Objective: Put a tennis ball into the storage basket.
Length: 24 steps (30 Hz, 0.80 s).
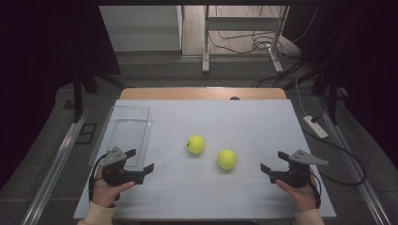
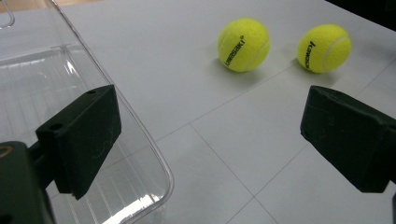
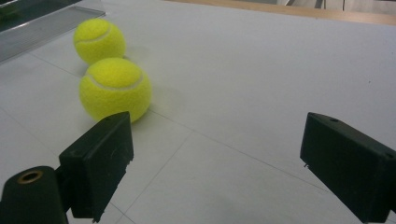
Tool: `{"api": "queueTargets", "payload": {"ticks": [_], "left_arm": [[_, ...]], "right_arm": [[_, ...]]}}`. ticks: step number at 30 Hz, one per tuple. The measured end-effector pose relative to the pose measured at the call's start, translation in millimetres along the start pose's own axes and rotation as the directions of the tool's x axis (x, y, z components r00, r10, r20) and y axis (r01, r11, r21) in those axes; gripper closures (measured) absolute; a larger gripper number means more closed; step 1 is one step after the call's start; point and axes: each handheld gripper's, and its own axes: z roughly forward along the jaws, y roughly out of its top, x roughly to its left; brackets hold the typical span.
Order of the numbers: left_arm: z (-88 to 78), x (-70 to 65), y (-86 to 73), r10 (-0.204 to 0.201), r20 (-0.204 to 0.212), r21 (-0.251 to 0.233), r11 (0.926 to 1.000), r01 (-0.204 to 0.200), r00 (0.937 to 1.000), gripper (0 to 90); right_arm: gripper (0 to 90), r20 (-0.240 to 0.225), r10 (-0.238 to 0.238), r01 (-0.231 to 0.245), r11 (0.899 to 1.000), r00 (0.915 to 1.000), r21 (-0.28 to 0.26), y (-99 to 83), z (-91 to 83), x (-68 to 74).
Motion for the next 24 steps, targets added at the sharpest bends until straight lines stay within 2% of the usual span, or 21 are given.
{"api": "queueTargets", "payload": {"ticks": [15, 24], "left_arm": [[3.7, -1.0, -0.1, 0.006, 0.008, 0.007, 1.0, -0.006, 1.0, 6.2], [5.9, 0.2, -0.5, -0.007, 0.011, 0.008, 0.9999, 0.006, 0.9999, 6.1]], "right_arm": [[9.7, -0.007, 0.006, -0.006, 1.0, 1.0, -0.002, 1.1, 2.2, 0.1], [9.7, -0.015, 0.012, -0.012, 1.0, 0.9998, 0.0, 2.1, 5.9, -0.9]]}}
